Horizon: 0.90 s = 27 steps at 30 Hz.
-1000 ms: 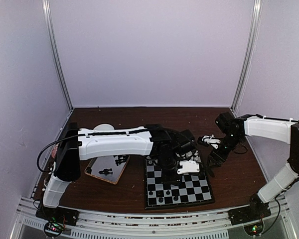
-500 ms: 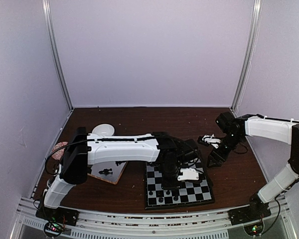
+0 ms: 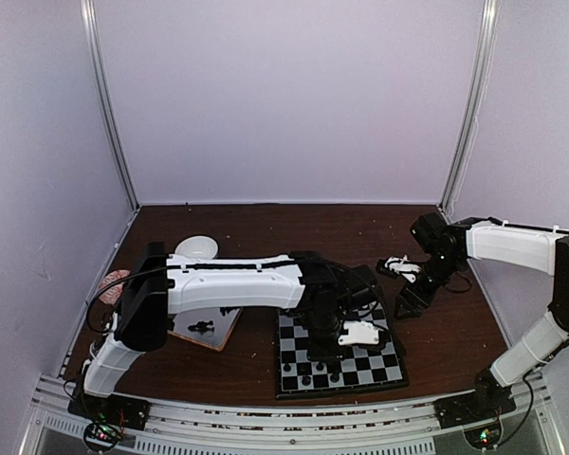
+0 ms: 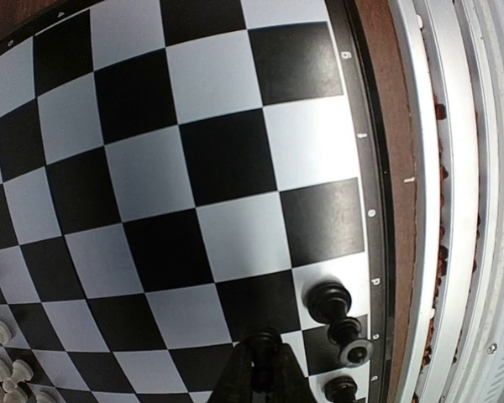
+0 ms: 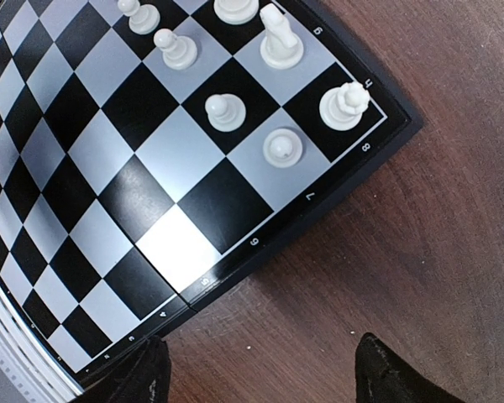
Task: Set up the chess pieces on the board
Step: Place the pawn at e7.
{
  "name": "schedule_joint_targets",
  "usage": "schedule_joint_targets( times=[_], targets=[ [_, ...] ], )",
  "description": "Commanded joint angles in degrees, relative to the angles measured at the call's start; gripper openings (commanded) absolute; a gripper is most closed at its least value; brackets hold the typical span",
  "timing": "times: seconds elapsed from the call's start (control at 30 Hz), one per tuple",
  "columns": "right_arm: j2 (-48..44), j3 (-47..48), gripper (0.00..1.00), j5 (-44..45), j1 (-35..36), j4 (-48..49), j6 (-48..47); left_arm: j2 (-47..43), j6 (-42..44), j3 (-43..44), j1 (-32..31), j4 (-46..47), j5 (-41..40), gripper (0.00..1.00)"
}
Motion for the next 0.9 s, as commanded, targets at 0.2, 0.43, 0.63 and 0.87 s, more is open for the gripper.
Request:
schedule_joint_targets(
  times=[0.2,0.43,0.63,0.87],
  targets=[
    [0.09,1.16,0.76,0.0,0.1,-0.9,-0.43,2.05,1.44,2.26,-0.18,-1.24,1.21,0.07],
    [0.2,1.24,0.76,-0.08,0.09,-1.02,-0.43,2.89,1.69,3.03,-0.11,-1.39,1.18,0.08],
    [0.5,1.2,0.76,-0.12,0.1,-1.12,-0.46,3.08,1.88,3.14,-0.18,-1.39,1.24,0.09],
    [0.47,1.18,0.76,-0.16,0.09,-1.07,-0.51,3.47,2.32,3.53,-0.13,-1.38,1.67,0.09]
  ],
)
